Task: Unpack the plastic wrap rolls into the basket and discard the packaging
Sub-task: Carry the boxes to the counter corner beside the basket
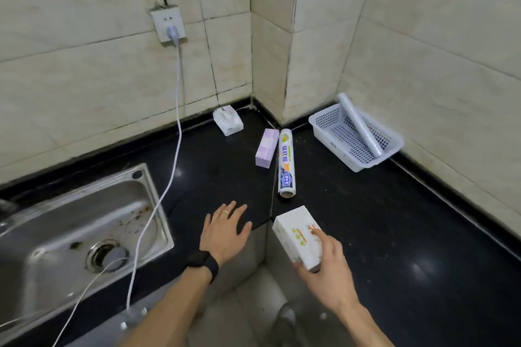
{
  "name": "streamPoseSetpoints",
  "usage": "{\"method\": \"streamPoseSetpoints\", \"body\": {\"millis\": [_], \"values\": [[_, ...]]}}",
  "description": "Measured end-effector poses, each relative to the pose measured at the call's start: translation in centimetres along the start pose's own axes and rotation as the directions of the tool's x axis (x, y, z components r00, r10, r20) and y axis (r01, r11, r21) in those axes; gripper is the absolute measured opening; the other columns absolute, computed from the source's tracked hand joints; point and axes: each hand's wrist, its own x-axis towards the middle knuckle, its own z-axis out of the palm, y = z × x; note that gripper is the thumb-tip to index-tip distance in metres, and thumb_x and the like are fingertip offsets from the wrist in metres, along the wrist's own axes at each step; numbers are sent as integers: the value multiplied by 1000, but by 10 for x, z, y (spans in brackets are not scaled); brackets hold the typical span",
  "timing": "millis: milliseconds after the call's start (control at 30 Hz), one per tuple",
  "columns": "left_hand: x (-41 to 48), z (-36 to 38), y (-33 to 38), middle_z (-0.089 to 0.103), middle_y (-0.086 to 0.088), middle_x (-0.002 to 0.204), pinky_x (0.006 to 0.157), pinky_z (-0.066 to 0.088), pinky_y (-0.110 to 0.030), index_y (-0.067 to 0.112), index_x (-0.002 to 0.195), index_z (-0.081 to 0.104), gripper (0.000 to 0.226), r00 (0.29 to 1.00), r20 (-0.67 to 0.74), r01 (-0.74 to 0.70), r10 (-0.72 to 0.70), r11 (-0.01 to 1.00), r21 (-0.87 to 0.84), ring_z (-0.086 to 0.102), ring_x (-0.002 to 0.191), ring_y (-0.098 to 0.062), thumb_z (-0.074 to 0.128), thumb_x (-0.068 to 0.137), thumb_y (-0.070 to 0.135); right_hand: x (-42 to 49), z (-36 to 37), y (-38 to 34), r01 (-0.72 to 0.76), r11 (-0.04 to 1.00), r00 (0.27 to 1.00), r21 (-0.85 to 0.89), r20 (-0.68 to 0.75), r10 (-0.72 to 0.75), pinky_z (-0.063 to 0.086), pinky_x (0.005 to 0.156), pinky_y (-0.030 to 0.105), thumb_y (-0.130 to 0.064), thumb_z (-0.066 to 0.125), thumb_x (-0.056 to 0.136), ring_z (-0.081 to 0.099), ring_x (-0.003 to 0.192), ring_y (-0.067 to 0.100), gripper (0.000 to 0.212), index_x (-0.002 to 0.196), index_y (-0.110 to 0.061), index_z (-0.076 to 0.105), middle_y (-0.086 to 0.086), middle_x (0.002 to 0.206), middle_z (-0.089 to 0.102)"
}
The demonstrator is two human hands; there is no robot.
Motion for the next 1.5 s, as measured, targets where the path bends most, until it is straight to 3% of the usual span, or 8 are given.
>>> {"method": "streamPoseSetpoints", "body": {"millis": [200, 433, 533, 833, 1033, 1133, 1333, 1500], "values": [[73, -8, -20, 23, 6, 161, 120, 13, -45, 41, 150, 29, 53, 994, 28, 107, -108, 994, 13, 13, 150, -19, 35, 99, 53, 104, 13, -28, 50, 998, 996, 47, 76, -53, 49, 89, 28, -54, 68, 72, 48, 120, 15, 87, 146, -39, 26, -9, 142, 33], [135, -17, -48, 22, 6, 162, 121, 13, -44, 42, 150, 28, 53, 978, 45, 203, -203, 979, 23, 11, 150, -18, 35, 99, 52, 205, 31, -81, 87, 995, 982, 54, 163, -95, 47, 105, 41, -53, 71, 75, 40, 135, 23, 90, 149, -37, 21, -3, 153, 24], [164, -16, -65, 21, 7, 162, 121, 12, -43, 42, 150, 27, 52, 969, 65, 237, -238, 971, 15, 11, 150, -19, 35, 99, 50, 244, 48, -108, 111, 993, 978, 39, 173, -116, 43, 109, 39, -51, 71, 78, 36, 137, 21, 90, 150, -35, 21, -4, 150, 26], [268, 9, -122, 19, 3, 163, 120, 15, -47, 36, 151, 28, 53, 950, 66, 309, -306, 950, -42, 11, 150, -21, 37, 99, 47, 350, 123, -166, 117, 992, 976, -48, 189, -107, 49, 99, 45, -49, 69, 79, 45, 123, 29, 86, 148, -34, 20, 3, 143, 31], [286, 45, -159, 10, 3, 164, 119, 14, -53, 37, 153, 21, 59, 937, 52, 348, -346, 936, -44, 5, 151, -25, 31, 97, 51, 383, 172, -176, 29, 995, 977, -98, 212, -8, 43, 103, 44, -43, 72, 82, 41, 124, 35, 88, 150, -30, 17, 8, 145, 27], [279, 60, -166, 3, 3, 165, 119, 10, -54, 38, 155, 11, 63, 946, 42, 323, -322, 946, -4, 1, 151, -24, 14, 94, 55, 388, 187, -173, 13, 992, 968, -124, 248, 18, 42, 105, 44, -43, 74, 83, 34, 132, 35, 95, 152, -31, 10, 7, 153, 16], [278, 73, -166, 2, 1, 164, 117, 6, -56, 33, 156, 11, 60, 948, 2, 318, -318, 948, 28, 0, 151, -25, 20, 99, 50, 388, 191, -168, 27, 974, 954, -224, 297, 41, 40, 108, 51, -53, 73, 80, 9, 147, 37, 108, 154, -35, -3, 6, 162, -8], [279, 77, -169, -4, 1, 164, 117, 4, -57, 35, 156, 5, 61, 953, -3, 304, -304, 952, 21, -5, 151, -25, 16, 98, 52, 388, 176, -166, 109, 950, 934, -292, 356, 3, 19, 120, 50, -52, 68, 84, -10, 151, 38, 106, 156, -33, -7, 10, 165, -12]]}}
